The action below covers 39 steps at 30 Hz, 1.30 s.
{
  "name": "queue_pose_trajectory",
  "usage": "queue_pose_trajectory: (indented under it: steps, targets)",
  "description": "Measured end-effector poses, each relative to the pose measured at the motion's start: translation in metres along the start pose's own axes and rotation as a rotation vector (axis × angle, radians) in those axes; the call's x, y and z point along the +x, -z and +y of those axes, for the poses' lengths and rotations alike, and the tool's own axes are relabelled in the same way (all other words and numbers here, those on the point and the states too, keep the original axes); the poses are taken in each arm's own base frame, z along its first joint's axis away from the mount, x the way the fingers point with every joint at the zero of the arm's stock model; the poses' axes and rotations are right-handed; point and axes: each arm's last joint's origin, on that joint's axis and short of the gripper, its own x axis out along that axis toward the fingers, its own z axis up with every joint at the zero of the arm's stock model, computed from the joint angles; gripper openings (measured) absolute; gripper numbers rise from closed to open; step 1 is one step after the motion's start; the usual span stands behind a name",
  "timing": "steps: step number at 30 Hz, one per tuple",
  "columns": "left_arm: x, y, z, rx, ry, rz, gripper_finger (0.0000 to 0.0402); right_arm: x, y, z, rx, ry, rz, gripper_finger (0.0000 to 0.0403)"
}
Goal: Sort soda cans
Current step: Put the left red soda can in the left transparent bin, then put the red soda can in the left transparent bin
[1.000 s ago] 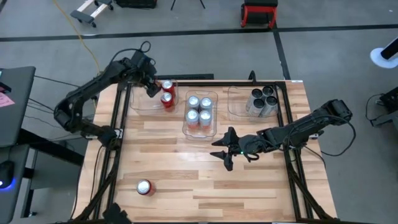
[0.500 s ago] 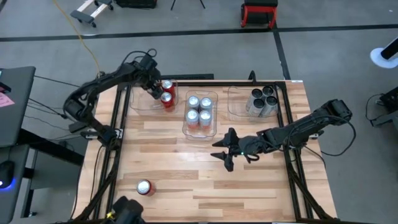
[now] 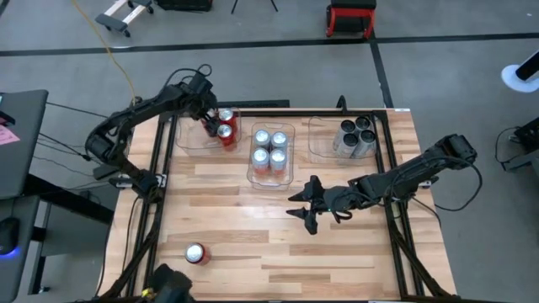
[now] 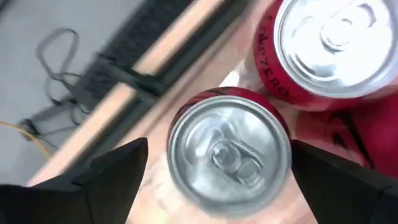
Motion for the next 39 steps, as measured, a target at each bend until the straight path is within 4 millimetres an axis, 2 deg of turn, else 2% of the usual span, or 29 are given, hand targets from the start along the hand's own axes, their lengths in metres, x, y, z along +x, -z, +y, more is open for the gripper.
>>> queue_pose_trajectory:
  steps: [4,11,15,18,22,26,29,33,39]
  targets:
    - [-0.039,0.007,0.004,0.003,-0.074,-0.087,0.0379,-0.001,0.002,0.003,-0.006,-0.012,0.005,0.0235]
    - [-0.134,0.040,-0.002,-0.004,-0.099,-0.379,0.0379,-0.001,0.002,0.004,-0.006,-0.014,0.004,0.0235]
    - [-0.176,0.069,-0.014,0.015,0.048,-0.534,0.0379,-0.001,0.000,0.003,0.002,-0.016,-0.009,0.0235]
    - [-0.194,0.094,-0.025,0.037,0.199,-0.584,0.0379,-0.002,0.000,0.006,0.005,-0.029,-0.018,0.0235]
    - [-0.192,0.131,-0.040,0.029,0.368,-0.585,0.0379,-0.003,0.001,0.010,0.003,-0.048,-0.023,0.0235]
    - [-0.173,0.165,-0.053,0.026,0.480,-0.602,0.0379,-0.004,0.002,0.013,-0.002,-0.057,-0.021,0.0235]
    - [-0.156,0.183,-0.060,0.048,0.541,-0.606,0.0380,-0.004,0.002,0.013,-0.002,-0.062,-0.029,0.0235]
    - [-0.136,0.189,-0.071,0.074,0.623,-0.570,0.0380,-0.004,-0.002,0.012,-0.005,-0.068,-0.056,0.0235]
    - [-0.119,0.184,-0.085,0.136,0.657,-0.521,0.0380,-0.003,-0.004,0.010,-0.015,-0.059,-0.061,0.0235]
